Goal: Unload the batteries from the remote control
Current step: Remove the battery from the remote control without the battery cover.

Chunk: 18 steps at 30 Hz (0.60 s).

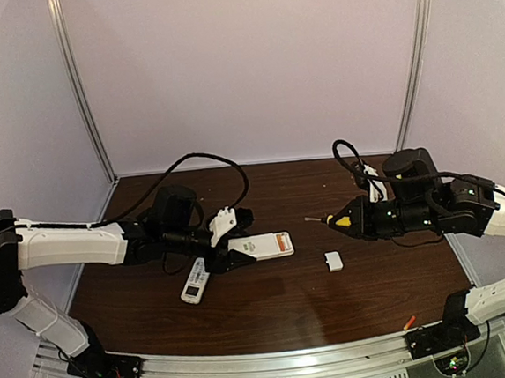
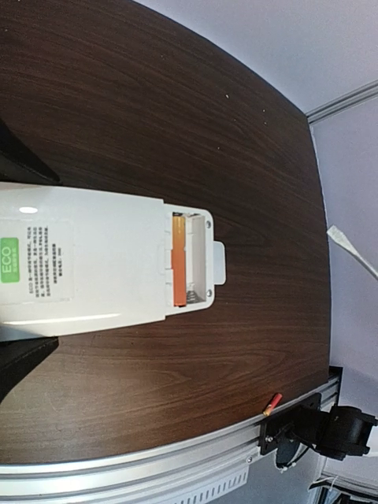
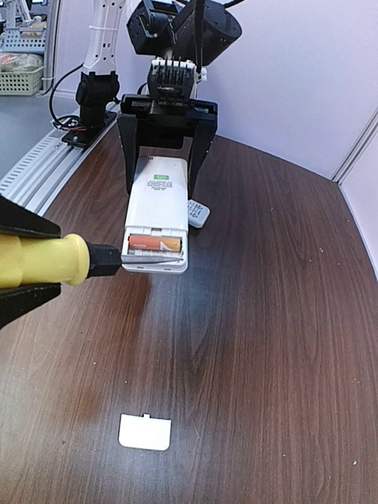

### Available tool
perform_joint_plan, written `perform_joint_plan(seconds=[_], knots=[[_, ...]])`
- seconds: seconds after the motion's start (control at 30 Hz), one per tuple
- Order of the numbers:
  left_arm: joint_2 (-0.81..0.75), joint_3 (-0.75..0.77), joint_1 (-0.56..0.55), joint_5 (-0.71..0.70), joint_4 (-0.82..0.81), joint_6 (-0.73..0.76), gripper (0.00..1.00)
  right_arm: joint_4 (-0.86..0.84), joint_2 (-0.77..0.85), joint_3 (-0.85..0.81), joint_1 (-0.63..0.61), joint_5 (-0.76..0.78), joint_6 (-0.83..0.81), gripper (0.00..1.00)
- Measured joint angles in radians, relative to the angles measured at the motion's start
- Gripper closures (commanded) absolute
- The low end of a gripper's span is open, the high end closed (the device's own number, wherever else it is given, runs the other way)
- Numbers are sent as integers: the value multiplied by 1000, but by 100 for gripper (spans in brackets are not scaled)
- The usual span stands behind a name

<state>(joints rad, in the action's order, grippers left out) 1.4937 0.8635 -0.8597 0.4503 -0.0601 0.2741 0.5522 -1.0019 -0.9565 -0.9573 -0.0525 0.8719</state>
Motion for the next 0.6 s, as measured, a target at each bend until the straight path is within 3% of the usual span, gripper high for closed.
perform_joint_plan(seconds=[0.6], knots=[[40,35,-21,5,-22,-23,100,-6,-5,0,12,-26,-1,100]])
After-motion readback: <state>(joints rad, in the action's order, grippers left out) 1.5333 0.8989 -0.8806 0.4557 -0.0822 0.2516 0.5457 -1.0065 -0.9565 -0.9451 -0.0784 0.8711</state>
